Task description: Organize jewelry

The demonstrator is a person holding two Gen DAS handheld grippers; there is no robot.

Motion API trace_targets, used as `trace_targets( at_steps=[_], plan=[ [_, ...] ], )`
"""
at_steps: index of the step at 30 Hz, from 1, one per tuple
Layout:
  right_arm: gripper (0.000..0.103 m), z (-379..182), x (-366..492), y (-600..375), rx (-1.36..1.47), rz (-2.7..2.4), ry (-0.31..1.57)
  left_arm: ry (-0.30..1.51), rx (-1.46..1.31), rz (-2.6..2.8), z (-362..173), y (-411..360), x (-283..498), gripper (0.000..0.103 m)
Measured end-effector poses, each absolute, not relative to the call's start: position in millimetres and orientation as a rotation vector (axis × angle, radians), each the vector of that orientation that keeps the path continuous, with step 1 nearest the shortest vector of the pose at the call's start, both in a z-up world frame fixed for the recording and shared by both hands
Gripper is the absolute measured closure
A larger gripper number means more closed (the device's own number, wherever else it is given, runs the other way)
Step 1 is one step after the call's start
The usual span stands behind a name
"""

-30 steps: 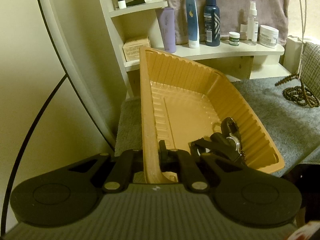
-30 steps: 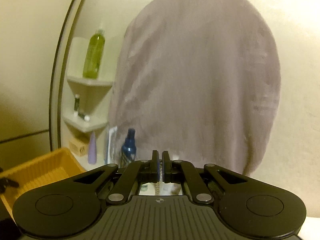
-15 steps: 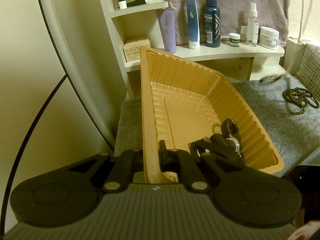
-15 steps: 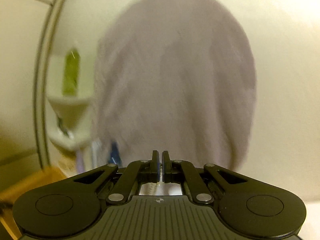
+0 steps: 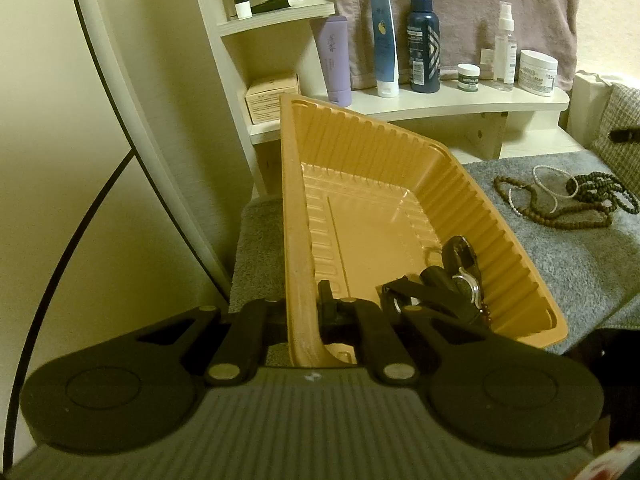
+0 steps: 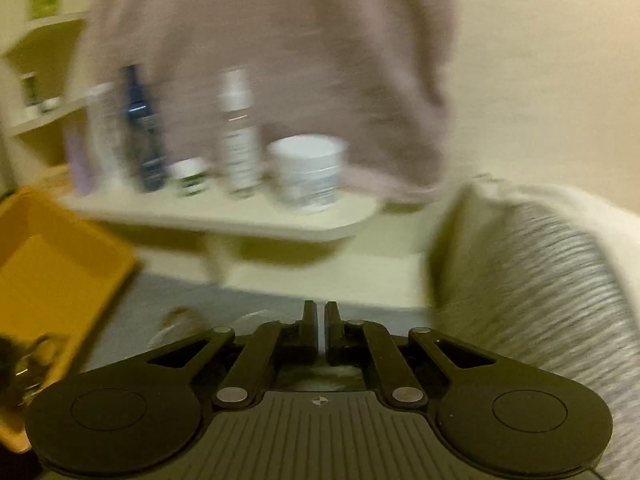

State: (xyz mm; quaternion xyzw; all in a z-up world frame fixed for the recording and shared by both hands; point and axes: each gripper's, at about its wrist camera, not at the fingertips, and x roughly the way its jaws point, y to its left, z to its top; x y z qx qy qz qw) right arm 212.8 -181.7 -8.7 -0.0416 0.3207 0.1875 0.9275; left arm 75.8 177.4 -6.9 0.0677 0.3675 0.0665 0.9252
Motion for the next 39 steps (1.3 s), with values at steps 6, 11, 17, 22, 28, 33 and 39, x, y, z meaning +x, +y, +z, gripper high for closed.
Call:
trace_targets(
  at_steps=[6, 11, 17, 22, 28, 33, 39],
  plan=[
    [0.099, -50.0, 199.6, -154.2, -0.216, 0.494, 0.735, 0.756, 0.140, 0.136, -6.3, 177.1, 75.9, 0.098],
    [0.097, -67.4, 195.2, -163.4, -0.291, 0.418, 0.744, 0.756, 0.141, 0.136, -6.3, 177.2, 76.0, 0.098],
    [0.084, -82.8, 199.1, -174.8, -0.252, 0.384, 0.778, 0.757, 0.143, 0.136, -5.9, 176.8, 76.4, 0.098],
    [0.082, -89.8, 202.3, -180.1, -0.181, 0.363, 0.772, 0.760, 0.143, 0.137, -5.9, 177.0, 76.6, 0.098],
    [0.090, -88.9, 205.7, -185.2, -0.109, 0.353, 0.776, 0.762, 0.146, 0.139, -6.2, 176.9, 77.5, 0.098],
    [0.097, -62.4, 188.9, -172.7, -0.262, 0.363, 0.692, 0.761, 0.144, 0.139, -6.8, 177.6, 77.5, 0.098],
    [0.097, 9.6, 161.8, -162.3, -0.368, 0.392, 0.468, 0.759, 0.145, 0.137, -7.6, 178.5, 77.7, 0.098]
  ],
)
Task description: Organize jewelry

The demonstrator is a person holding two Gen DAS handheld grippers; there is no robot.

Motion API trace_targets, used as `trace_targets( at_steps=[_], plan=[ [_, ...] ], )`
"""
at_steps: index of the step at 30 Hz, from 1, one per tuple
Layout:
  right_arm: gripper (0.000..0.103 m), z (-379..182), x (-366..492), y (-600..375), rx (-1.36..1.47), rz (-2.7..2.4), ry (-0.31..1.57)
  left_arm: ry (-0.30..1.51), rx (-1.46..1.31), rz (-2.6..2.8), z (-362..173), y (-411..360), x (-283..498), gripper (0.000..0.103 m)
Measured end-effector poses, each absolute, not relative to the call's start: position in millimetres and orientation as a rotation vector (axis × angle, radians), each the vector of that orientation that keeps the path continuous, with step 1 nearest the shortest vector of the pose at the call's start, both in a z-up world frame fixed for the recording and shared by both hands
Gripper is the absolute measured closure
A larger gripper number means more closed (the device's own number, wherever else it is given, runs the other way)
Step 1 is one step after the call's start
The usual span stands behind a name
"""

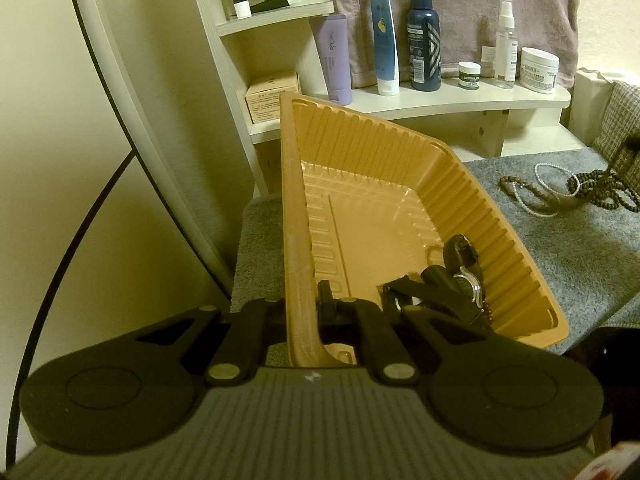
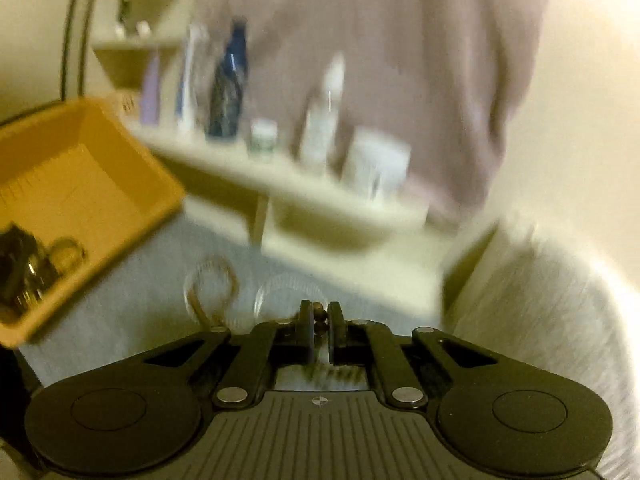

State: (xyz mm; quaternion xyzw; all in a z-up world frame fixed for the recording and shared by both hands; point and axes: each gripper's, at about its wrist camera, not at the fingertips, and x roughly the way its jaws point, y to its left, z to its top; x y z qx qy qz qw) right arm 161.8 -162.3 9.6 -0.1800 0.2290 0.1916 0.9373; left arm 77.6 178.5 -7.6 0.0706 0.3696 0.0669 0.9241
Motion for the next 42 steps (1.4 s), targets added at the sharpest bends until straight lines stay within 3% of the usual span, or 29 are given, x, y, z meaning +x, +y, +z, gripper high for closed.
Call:
trace_targets(
  at_steps=[10, 26, 33, 42],
  plan=[
    [0.097, 103.4, 136.7, -152.5, -0.438, 0.431, 0.214, 0.752, 0.143, 0.137, -7.6, 177.1, 75.9, 0.098],
    [0.097, 162.2, 118.2, -86.8, -0.299, 0.759, 0.144, 0.749, 0.142, 0.132, -8.2, 177.4, 75.4, 0.098],
    [0.097, 159.0, 145.2, -35.5, -0.252, 0.926, 0.187, 0.746, 0.132, 0.127, -8.2, 179.7, 75.8, 0.098],
    [0.097, 93.4, 176.7, 29.2, -0.286, 0.977, 0.349, 0.745, 0.111, 0.127, -9.9, 183.3, 75.1, 0.098]
  ],
)
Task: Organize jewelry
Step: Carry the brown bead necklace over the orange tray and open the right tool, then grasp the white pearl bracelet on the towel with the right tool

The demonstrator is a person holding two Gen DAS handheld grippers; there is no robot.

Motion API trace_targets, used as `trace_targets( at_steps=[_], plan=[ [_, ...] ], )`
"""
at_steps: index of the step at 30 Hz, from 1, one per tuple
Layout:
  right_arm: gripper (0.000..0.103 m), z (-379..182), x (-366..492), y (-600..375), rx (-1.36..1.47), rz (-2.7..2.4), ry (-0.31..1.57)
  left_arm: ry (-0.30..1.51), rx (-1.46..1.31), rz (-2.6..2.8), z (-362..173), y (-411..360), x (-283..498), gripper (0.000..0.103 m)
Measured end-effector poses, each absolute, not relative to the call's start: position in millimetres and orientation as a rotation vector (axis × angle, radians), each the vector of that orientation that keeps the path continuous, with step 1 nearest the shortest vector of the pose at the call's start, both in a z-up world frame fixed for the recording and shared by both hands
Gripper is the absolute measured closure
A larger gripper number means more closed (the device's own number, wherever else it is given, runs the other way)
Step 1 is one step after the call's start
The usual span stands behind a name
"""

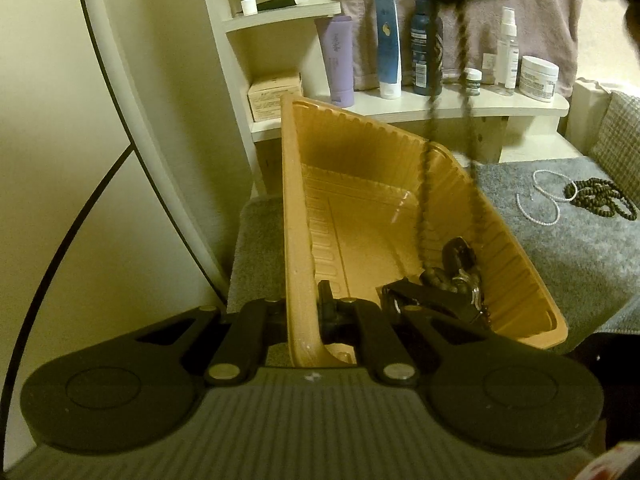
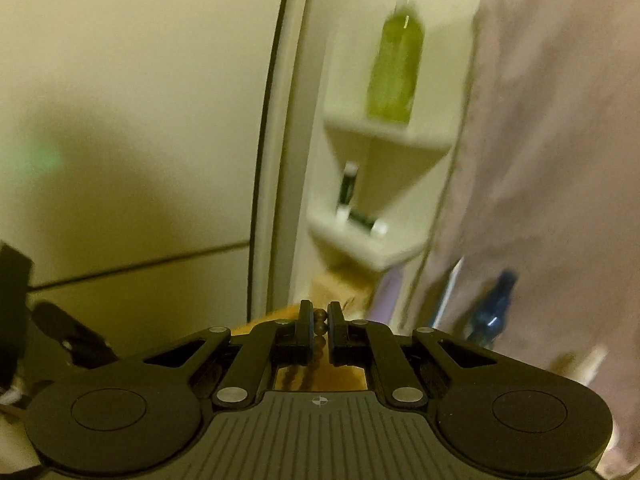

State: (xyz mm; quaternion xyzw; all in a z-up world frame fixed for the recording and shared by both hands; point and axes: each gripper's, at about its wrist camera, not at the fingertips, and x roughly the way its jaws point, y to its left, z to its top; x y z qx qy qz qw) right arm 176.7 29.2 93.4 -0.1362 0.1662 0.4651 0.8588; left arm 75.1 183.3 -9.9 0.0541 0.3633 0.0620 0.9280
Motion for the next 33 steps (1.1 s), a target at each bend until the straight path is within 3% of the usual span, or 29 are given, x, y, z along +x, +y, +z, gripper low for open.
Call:
trace_targets(
  at_steps=[11, 12, 15, 30, 33],
  plan=[
    [0.096, 38.5, 181.2, 23.6, -0.197, 1.026, 0.554, 0.746, 0.106, 0.129, -10.5, 184.5, 75.9, 0.098],
    [0.091, 36.2, 181.4, 17.5, -0.182, 1.012, 0.557, 0.746, 0.106, 0.130, -10.2, 184.1, 76.2, 0.098],
    [0.046, 28.0, 177.3, -11.7, -0.116, 0.926, 0.556, 0.741, 0.108, 0.131, -9.0, 183.1, 75.7, 0.098],
    [0.045, -60.8, 183.8, -162.3, -0.017, 0.401, 0.658, 0.741, 0.123, 0.138, -9.6, 179.5, 74.7, 0.098],
    [0.051, -64.1, 194.9, -172.7, 0.027, 0.359, 0.663, 0.742, 0.126, 0.141, -9.2, 178.0, 74.8, 0.098]
  ],
)
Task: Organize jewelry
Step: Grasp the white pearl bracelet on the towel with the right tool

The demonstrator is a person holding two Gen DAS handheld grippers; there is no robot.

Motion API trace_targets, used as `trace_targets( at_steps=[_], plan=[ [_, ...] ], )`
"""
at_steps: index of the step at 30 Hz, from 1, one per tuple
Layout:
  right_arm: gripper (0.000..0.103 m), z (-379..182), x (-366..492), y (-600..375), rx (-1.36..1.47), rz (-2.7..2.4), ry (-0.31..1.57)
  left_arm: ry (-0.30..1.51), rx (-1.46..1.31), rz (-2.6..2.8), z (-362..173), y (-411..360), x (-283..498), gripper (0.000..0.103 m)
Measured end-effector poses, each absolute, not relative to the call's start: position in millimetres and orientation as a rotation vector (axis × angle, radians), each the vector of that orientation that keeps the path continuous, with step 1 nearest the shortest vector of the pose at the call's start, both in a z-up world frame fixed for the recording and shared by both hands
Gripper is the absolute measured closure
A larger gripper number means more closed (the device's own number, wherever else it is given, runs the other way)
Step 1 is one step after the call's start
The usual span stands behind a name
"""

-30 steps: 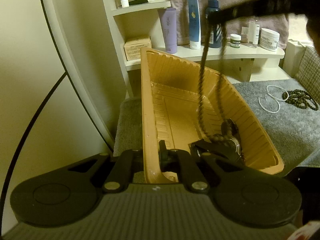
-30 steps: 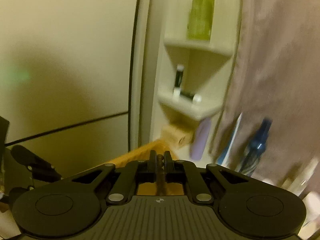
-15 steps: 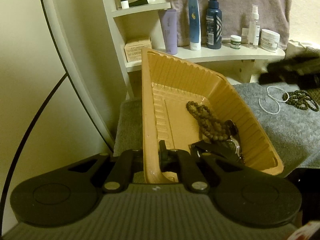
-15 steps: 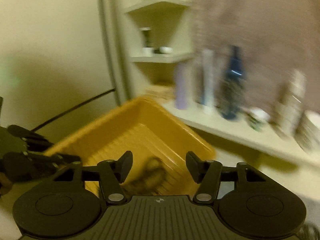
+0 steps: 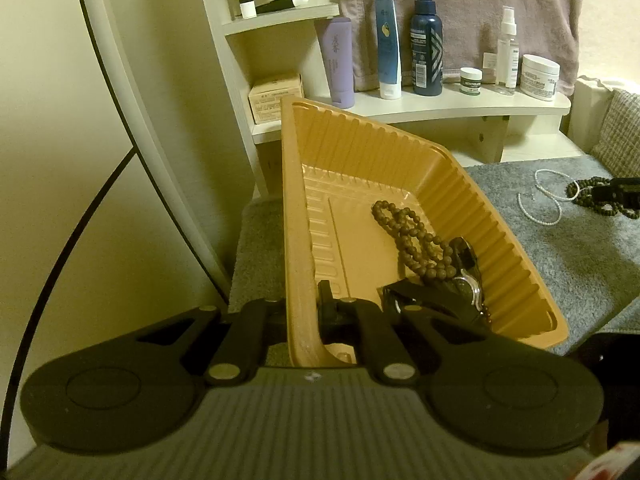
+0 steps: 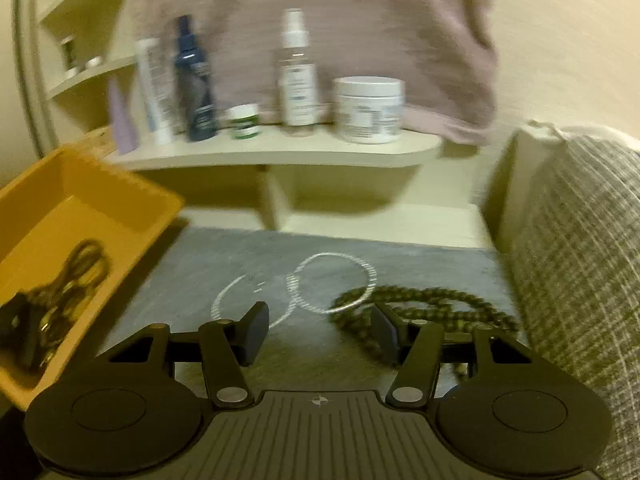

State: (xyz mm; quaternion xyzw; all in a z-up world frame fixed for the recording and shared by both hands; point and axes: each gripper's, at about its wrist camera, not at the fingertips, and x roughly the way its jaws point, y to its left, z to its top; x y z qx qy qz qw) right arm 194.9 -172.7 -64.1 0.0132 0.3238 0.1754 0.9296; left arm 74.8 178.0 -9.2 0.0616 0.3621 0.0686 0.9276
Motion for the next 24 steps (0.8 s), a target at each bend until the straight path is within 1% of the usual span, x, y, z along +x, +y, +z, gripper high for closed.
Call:
trace_targets(
  at_steps=[1, 5, 7, 10, 14, 17, 20, 21, 24],
  plan=[
    [0.057, -64.6, 199.8, -174.8, 0.039, 0.351, 0.666, 0.742, 0.126, 0.140, -9.4, 178.4, 74.7, 0.098],
    [0.063, -67.9, 222.6, -173.8, 0.013, 0.330, 0.661, 0.743, 0.129, 0.142, -8.8, 177.9, 74.4, 0.098],
    [0.069, -72.2, 236.3, -171.4, -0.010, 0.325, 0.672, 0.745, 0.129, 0.143, -8.5, 178.2, 74.6, 0.098],
    [0.074, -78.2, 252.2, -169.1, -0.033, 0.323, 0.687, 0.748, 0.128, 0.146, -8.6, 178.2, 75.3, 0.098],
    [0.077, -86.9, 273.6, -162.6, -0.070, 0.330, 0.727, 0.753, 0.128, 0.149, -8.8, 178.2, 75.7, 0.098],
    [0.086, -94.2, 283.3, -159.3, -0.089, 0.323, 0.763, 0.756, 0.124, 0.150, -8.6, 178.6, 76.3, 0.098],
    [0.099, -95.8, 285.7, -158.6, -0.087, 0.316, 0.770, 0.759, 0.126, 0.150, -8.5, 178.4, 76.6, 0.098],
    [0.101, -94.4, 284.9, -159.2, -0.085, 0.312, 0.767, 0.759, 0.126, 0.150, -8.4, 178.6, 76.7, 0.098],
    [0.101, -81.5, 275.0, -160.2, -0.085, 0.322, 0.727, 0.759, 0.128, 0.150, -8.4, 178.5, 76.6, 0.098]
  ],
)
